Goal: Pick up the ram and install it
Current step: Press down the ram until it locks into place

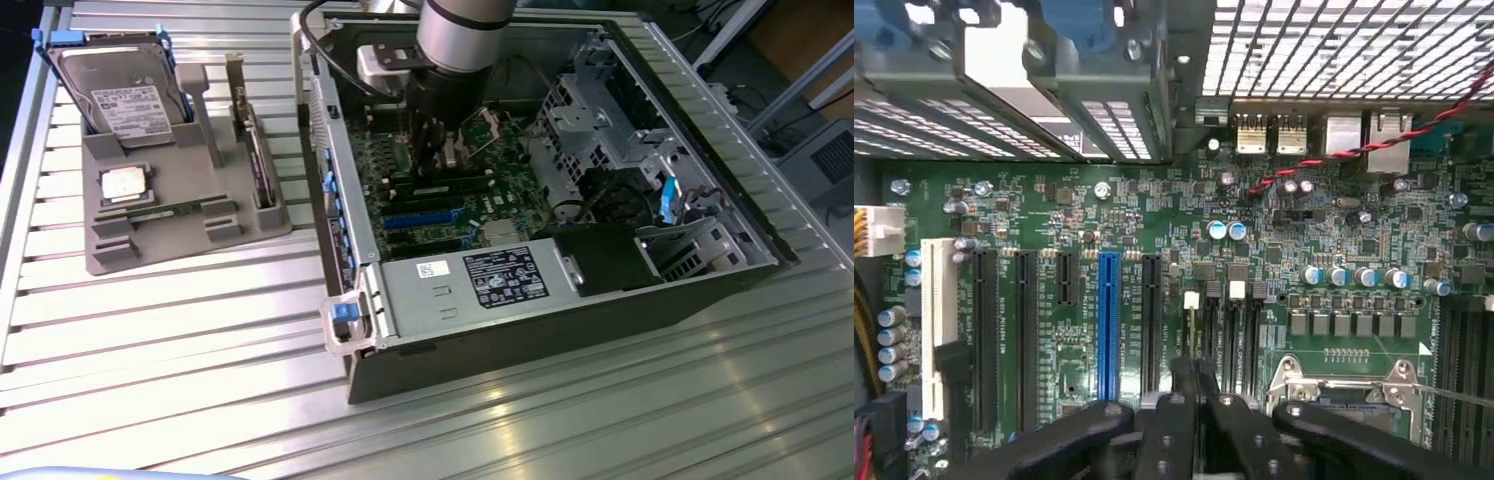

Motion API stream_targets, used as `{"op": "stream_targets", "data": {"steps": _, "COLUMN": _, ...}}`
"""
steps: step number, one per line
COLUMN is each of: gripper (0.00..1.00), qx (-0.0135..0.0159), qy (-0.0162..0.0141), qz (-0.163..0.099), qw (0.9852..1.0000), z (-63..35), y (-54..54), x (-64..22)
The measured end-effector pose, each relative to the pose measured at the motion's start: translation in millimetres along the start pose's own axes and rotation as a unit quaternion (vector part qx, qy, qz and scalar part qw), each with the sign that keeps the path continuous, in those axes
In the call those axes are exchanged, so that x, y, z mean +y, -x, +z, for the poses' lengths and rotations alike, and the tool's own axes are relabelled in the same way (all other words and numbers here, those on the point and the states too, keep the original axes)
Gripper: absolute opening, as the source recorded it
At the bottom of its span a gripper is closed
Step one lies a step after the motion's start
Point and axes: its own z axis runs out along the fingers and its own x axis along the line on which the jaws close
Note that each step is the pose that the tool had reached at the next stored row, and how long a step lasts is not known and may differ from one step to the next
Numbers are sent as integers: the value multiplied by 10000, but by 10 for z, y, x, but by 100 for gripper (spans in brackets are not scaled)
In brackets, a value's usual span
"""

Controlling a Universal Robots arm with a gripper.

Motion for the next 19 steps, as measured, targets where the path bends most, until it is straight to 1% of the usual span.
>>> {"op": "stream_targets", "data": {"steps": 2, "gripper": 11, "qx": 1, "qy": -1, "qz": 0, "qw": 10000, "z": -6, "y": 0, "x": -30}}
{"op": "stream_targets", "data": {"steps": 4, "gripper": 11, "qx": 1, "qy": 2, "qz": 1, "qw": 10000, "z": -9, "y": -2, "x": -93}}
{"op": "stream_targets", "data": {"steps": 5, "gripper": 11, "qx": 1, "qy": 7, "qz": 0, "qw": 10000, "z": -11, "y": -4, "x": -161}}
{"op": "stream_targets", "data": {"steps": 7, "gripper": 11, "qx": 1, "qy": 25, "qz": 0, "qw": 10000, "z": -16, "y": -9, "x": -390}}
{"op": "stream_targets", "data": {"steps": 8, "gripper": 11, "qx": 0, "qy": 30, "qz": -1, "qw": 10000, "z": -18, "y": -12, "x": -477}}
{"op": "stream_targets", "data": {"steps": 12, "gripper": 11, "qx": 1, "qy": 38, "qz": 0, "qw": 10000, "z": -23, "y": -12, "x": -661}}
{"op": "stream_targets", "data": {"steps": 13, "gripper": 11, "qx": 1, "qy": 39, "qz": -1, "qw": 10000, "z": -24, "y": -12, "x": -692}}
{"op": "stream_targets", "data": {"steps": 16, "gripper": 11, "qx": 2, "qy": 43, "qz": -1, "qw": 10000, "z": -29, "y": -14, "x": -825}}
{"op": "stream_targets", "data": {"steps": 18, "gripper": 11, "qx": 2, "qy": 46, "qz": -1, "qw": 10000, "z": -45, "y": -16, "x": -947}}
{"op": "stream_targets", "data": {"steps": 19, "gripper": 11, "qx": 1, "qy": 46, "qz": -2, "qw": 10000, "z": -50, "y": -17, "x": -976}}
